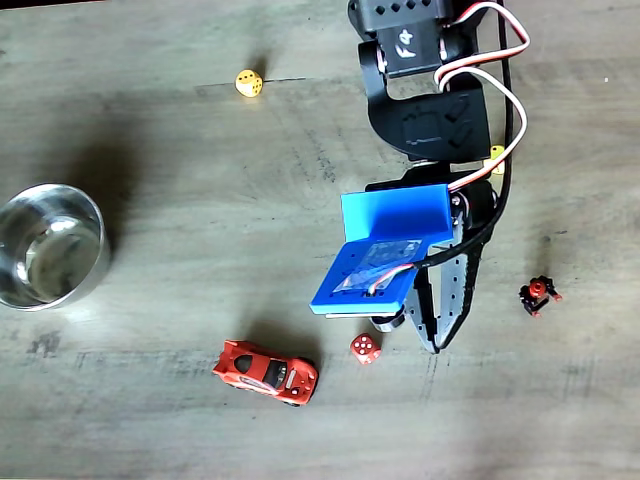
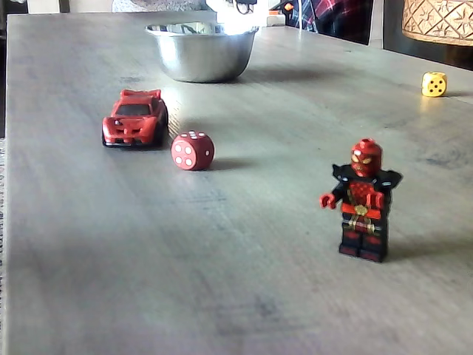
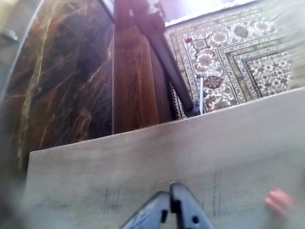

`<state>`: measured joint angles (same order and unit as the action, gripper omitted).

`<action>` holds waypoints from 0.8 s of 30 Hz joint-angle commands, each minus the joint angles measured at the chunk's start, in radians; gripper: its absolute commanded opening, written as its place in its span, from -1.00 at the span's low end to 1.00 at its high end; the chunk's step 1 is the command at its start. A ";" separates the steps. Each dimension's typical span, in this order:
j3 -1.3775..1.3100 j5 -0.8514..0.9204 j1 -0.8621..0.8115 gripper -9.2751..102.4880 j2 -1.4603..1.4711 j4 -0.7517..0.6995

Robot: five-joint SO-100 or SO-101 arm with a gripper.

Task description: Pick up the lego figure and place in bowl

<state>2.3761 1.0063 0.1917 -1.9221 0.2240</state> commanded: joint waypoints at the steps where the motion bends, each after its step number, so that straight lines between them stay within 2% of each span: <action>1: -0.058 0.038 -0.009 -0.85 -0.029 0.009; 16: -0.031 0.468 -0.008 -0.85 -0.063 0.009; 24: -0.031 0.518 -0.002 -0.85 -0.080 0.009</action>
<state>2.3761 1.5171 0.1917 -1.9497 0.2240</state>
